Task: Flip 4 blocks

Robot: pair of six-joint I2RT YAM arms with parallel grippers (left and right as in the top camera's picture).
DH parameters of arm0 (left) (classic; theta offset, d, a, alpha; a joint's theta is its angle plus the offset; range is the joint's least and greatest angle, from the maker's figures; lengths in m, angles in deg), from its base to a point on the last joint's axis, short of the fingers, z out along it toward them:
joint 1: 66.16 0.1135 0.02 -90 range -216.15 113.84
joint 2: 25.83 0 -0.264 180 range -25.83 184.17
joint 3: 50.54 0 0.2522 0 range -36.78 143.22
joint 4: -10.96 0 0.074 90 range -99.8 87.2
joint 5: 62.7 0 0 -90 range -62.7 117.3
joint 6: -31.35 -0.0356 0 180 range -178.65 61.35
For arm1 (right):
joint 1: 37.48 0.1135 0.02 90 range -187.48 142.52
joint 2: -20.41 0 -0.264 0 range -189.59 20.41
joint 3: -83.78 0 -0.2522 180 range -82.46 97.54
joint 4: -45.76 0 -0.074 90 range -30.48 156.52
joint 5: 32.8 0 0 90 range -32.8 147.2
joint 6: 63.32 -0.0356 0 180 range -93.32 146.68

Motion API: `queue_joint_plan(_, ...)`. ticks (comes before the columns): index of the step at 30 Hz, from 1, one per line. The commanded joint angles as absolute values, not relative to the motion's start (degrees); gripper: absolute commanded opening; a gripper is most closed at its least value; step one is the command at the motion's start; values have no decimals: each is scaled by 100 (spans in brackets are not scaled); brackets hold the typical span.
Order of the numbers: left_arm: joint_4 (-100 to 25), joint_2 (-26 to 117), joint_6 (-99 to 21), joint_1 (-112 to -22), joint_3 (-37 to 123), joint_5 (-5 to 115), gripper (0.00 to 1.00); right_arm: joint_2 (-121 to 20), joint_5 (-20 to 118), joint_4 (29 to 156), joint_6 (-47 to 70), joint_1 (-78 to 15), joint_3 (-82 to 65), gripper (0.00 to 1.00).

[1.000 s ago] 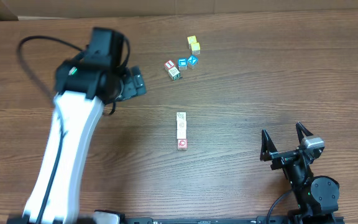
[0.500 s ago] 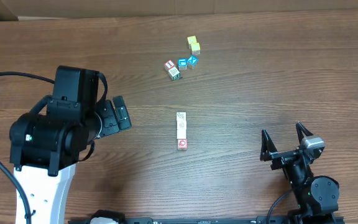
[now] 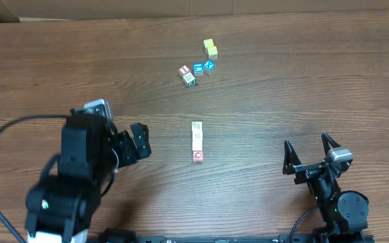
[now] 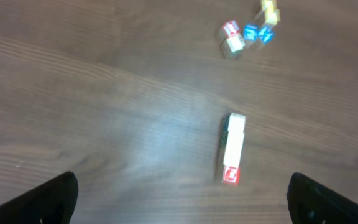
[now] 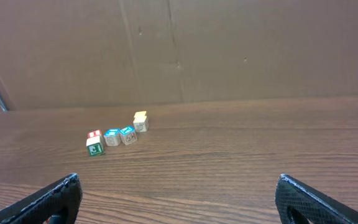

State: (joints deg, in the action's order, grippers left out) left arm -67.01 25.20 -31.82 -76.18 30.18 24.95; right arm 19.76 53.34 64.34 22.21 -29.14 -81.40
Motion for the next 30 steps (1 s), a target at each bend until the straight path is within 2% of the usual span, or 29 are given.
queue_joint_plan(1, -5973, 1790, -3244, -7629, 2209, 2611, 99, 2007, 5411, 6417, 2241, -2887, -8199, 100)
queue_joint_plan(10, -2646, -94, -3248, -7629, 165, 2843, 99, 2007, 5411, 6417, 2243, -2887, -8199, 100)
queue_joint_plan(15, -1414, -1065, -3250, -7618, -652, 2814, 100, 2007, 5411, 6417, 2241, -2887, -8199, 100)
queue_joint_plan(24, -736, -2405, -3250, -7436, -1218, 2414, 100, 2007, 5411, 6417, 2241, -2887, -8199, 100)
queue_joint_plan(30, 173, -2562, -3246, -7397, -1664, 2397, 99, 2007, 5411, 6417, 2243, -2887, -8199, 100)
